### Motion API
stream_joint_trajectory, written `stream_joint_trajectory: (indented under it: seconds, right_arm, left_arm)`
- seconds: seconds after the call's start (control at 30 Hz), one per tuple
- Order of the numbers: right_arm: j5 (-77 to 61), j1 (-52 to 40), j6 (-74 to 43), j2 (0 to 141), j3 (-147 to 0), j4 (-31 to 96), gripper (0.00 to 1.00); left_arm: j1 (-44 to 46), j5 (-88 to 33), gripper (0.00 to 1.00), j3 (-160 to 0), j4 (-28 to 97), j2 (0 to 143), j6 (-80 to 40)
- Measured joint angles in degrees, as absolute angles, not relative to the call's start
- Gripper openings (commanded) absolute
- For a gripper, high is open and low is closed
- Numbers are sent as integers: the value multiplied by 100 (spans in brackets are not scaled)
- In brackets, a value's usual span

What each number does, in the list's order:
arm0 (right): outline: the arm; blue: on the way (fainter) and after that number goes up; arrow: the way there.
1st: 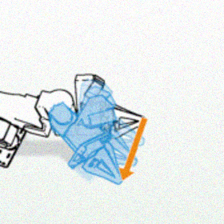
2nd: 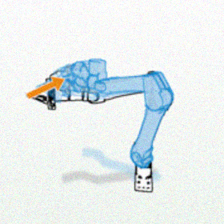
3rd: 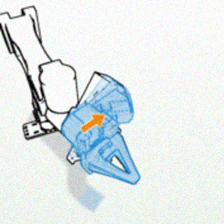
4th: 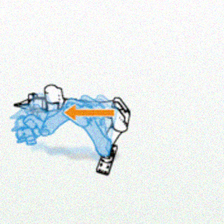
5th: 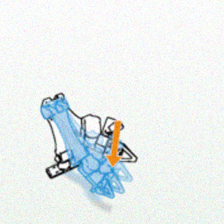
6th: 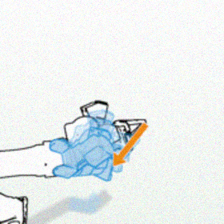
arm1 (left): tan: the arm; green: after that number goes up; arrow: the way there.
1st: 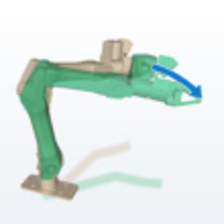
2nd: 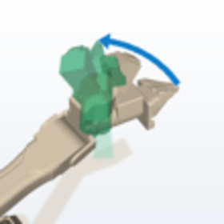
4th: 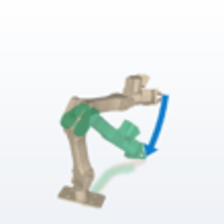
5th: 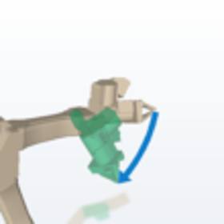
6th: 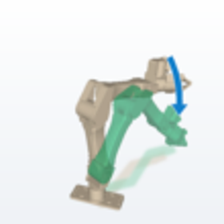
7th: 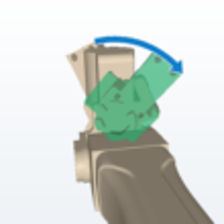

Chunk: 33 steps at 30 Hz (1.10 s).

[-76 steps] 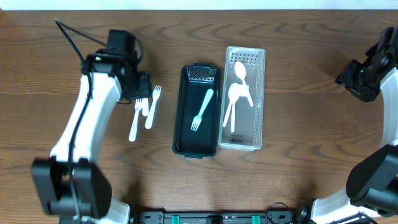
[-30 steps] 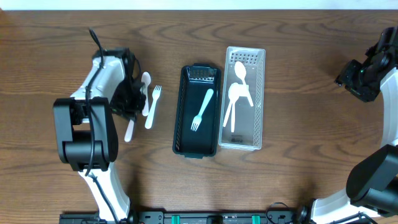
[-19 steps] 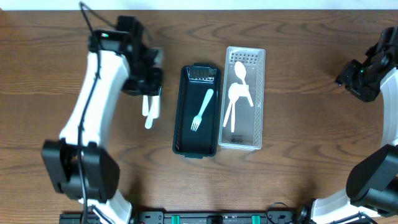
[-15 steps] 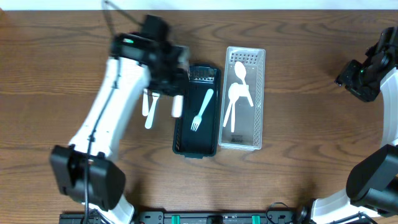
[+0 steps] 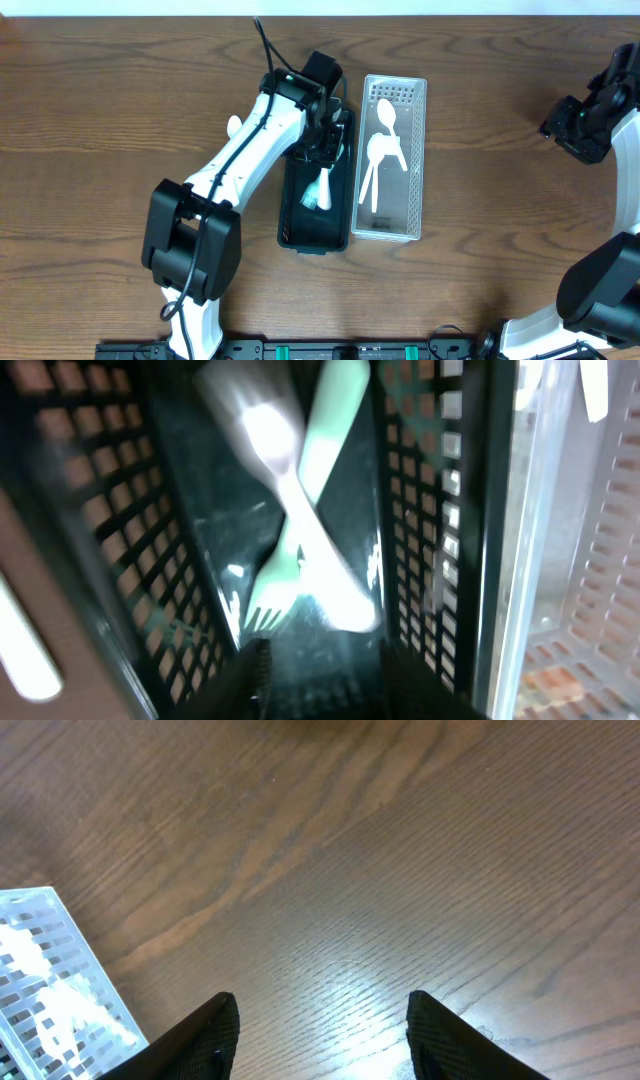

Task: Pack container
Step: 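Place the white fork in the black tray and release, then grasp the white spoon on the left with the left gripper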

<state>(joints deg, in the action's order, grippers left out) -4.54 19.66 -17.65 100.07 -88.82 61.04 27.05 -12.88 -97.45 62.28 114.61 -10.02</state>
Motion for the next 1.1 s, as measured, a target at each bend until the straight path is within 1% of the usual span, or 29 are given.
stream_joint_trajectory:
  seconds: [0.07, 0.17, 0.3, 0.5, 0.63, 0.83, 1.1]
  right_arm:
    - [-454, 1966, -1767, 10007, -8882, 6104, 57]
    - [-456, 1966, -1765, 10007, -8882, 6104, 57]
    - [-456, 1966, -1765, 10007, -8882, 6104, 58]
    - [-454, 1966, -1765, 10007, -8882, 6106, 58]
    - [-454, 1966, -1765, 10007, -8882, 6104, 58]
    - [-454, 1966, -1765, 10007, -8882, 6106, 58]
    - [-454, 1966, -1765, 10007, -8882, 6152, 57]
  left_arm:
    - [2657, -1264, 48, -9767, 6405, 11371, -1046]
    - [2497, -991, 56, -9795, 6591, 11100, -1035]
    - [2049, -366, 60, -9870, 6665, 10724, -993]
    - [961, 141, 59, -9880, 6326, 10842, -803]
    - [513, 158, 58, -9880, 6093, 11284, -493]
    - [390, 154, 58, -9870, 5837, 11944, -73]
    - [397, 152, 58, -9870, 5756, 12516, 51]
